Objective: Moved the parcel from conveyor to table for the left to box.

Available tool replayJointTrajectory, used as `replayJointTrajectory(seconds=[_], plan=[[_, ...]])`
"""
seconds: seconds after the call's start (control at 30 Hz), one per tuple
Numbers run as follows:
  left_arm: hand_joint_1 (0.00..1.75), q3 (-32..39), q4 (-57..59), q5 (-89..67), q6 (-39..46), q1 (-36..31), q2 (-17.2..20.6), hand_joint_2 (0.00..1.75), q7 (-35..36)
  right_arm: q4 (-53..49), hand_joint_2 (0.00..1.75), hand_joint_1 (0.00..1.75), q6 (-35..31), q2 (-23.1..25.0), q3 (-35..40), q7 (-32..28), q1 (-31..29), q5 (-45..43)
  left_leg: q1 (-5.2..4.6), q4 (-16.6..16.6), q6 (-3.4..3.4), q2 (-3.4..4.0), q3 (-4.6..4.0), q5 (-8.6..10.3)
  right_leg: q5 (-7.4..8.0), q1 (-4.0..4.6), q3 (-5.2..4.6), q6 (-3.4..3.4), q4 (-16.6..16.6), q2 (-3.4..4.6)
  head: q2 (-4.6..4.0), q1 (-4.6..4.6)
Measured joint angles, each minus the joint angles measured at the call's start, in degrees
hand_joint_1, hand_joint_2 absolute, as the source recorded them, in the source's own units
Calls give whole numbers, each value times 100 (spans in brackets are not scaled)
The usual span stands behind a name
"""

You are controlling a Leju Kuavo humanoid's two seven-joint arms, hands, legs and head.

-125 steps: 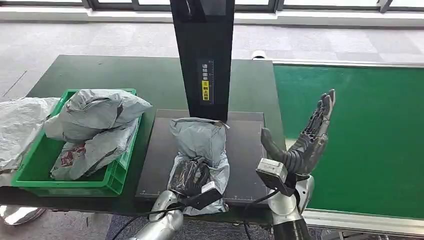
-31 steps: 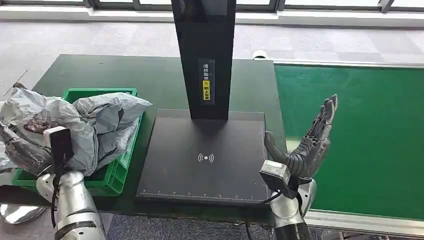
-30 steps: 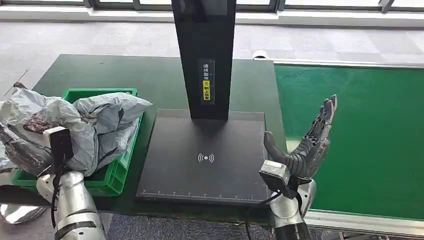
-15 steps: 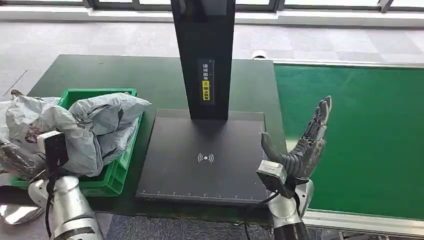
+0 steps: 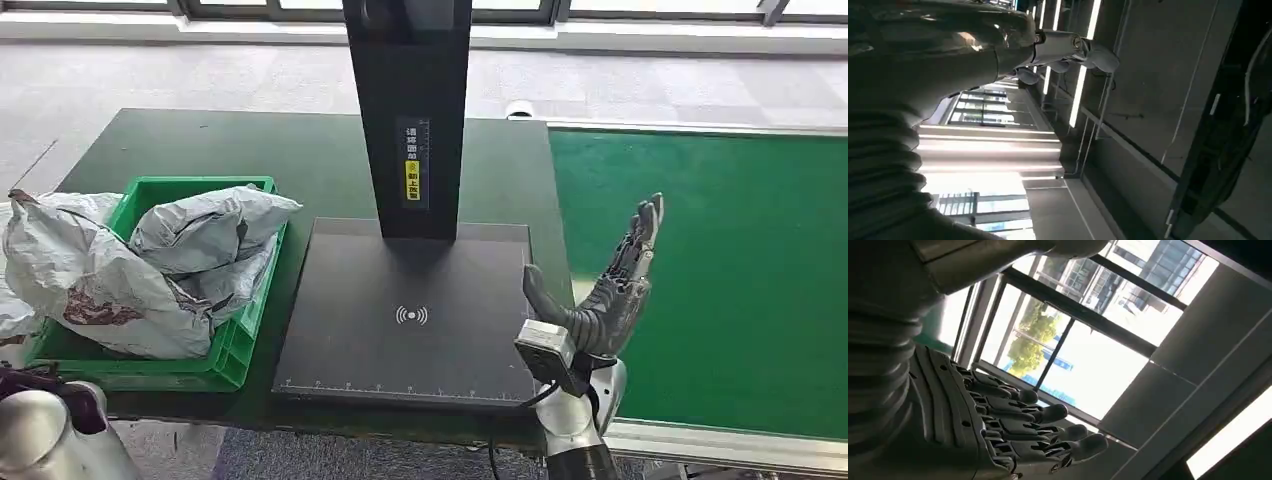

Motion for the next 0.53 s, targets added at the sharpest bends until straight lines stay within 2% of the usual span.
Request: replayJointTrajectory(seconds=[0.2,0.53], plan=[[0,-404,-529,68,0,79,44,0,0,52,175,0,0,0,-2,2,-11,28,0,0,0,-1,1,4,1,1,5,0,1,-2,2,0],[0,-540,-882,-111,-2,111,59,0,2,85,175,0,0,-2,-2,4,-14,17,0,0,0,-1,2,4,1,0,4,0,0,-1,2,0]])
